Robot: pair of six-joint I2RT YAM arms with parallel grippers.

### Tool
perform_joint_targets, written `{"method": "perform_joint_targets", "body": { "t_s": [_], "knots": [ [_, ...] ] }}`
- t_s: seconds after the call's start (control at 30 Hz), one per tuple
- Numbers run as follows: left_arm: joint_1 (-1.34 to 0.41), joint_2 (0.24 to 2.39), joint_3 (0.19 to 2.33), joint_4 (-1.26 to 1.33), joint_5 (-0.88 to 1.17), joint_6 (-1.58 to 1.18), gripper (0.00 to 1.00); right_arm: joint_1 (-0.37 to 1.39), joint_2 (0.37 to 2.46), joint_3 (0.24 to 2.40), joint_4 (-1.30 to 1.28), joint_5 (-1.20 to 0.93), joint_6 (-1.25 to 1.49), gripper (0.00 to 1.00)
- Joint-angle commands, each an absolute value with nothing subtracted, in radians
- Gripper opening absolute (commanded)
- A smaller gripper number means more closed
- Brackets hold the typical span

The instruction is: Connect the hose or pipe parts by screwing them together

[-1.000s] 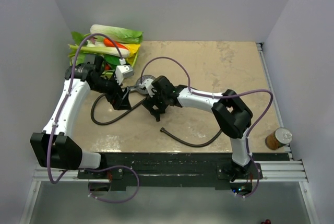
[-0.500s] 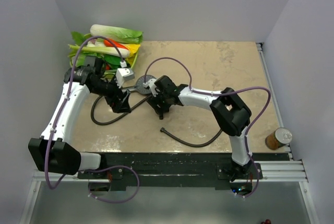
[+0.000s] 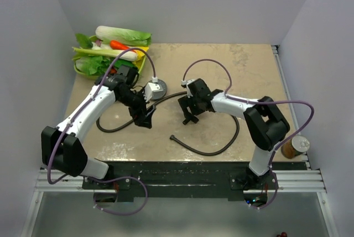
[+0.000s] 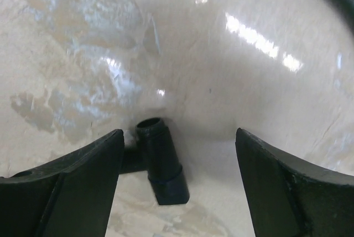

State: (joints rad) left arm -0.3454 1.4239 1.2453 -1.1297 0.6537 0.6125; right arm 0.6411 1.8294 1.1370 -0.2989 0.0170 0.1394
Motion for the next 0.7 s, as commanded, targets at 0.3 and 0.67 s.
{"method": "perform_joint_targets", "body": {
  "t_s": [0.3, 0.67],
  "knots": [
    [-0.494, 1.536, 1.305, -0.953, 0.543, 0.479, 0.92, 0.601, 1.773, 0.988, -0.124, -0.106, 0.333, 0.61],
    [-0.548, 1.555, 1.289, -0.873, 0.518, 0.429, 0.99, 0.594, 1.741, 0.916, -0.031, -0.147, 0.483, 0.07]
  ]
}}
